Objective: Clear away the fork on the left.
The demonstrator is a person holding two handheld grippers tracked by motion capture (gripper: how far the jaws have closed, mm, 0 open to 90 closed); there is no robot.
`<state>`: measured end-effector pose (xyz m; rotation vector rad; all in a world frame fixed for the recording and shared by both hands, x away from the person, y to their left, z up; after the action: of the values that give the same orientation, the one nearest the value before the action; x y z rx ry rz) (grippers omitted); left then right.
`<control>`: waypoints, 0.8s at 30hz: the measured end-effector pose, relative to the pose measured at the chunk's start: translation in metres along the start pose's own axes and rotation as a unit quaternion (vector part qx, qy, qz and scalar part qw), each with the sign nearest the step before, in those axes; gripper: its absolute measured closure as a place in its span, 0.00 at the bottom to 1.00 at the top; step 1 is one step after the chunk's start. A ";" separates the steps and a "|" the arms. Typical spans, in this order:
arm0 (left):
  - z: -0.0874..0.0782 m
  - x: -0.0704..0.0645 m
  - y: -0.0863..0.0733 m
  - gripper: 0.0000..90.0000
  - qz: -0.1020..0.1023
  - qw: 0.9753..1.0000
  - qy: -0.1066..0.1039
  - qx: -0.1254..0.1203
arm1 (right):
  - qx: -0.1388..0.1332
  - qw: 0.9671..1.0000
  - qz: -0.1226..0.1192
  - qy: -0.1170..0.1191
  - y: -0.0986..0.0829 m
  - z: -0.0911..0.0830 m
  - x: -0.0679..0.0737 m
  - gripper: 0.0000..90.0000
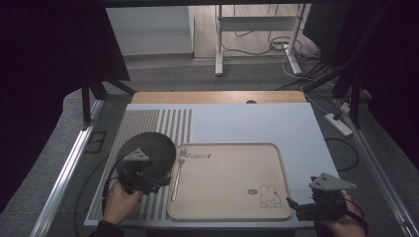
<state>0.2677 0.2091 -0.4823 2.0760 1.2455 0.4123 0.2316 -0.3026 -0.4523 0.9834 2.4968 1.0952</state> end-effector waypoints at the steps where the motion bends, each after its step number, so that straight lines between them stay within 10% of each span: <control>1: -0.002 0.000 -0.001 0.00 0.000 1.000 0.002 -0.001 | -0.001 1.000 0.004 -0.001 0.000 0.000 0.000 0.00; 24: -0.036 0.001 -0.037 0.00 -0.025 0.999 0.023 -0.011 | 0.016 0.999 0.035 -0.016 -0.001 0.000 -0.012 0.00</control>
<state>0.2233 0.2351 -0.4819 2.0231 1.3105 0.4518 0.2396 -0.3109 -0.4536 1.0959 2.4780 1.0546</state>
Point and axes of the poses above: each handheld gripper's, and its own axes: z roughly forward along the jaws, y roughly out of its top, x roughly to its left, the point moved 1 cm from there along z, roughly forward along the jaws, and after that the axes turned 14 degrees about y, right-handed, at the moved point
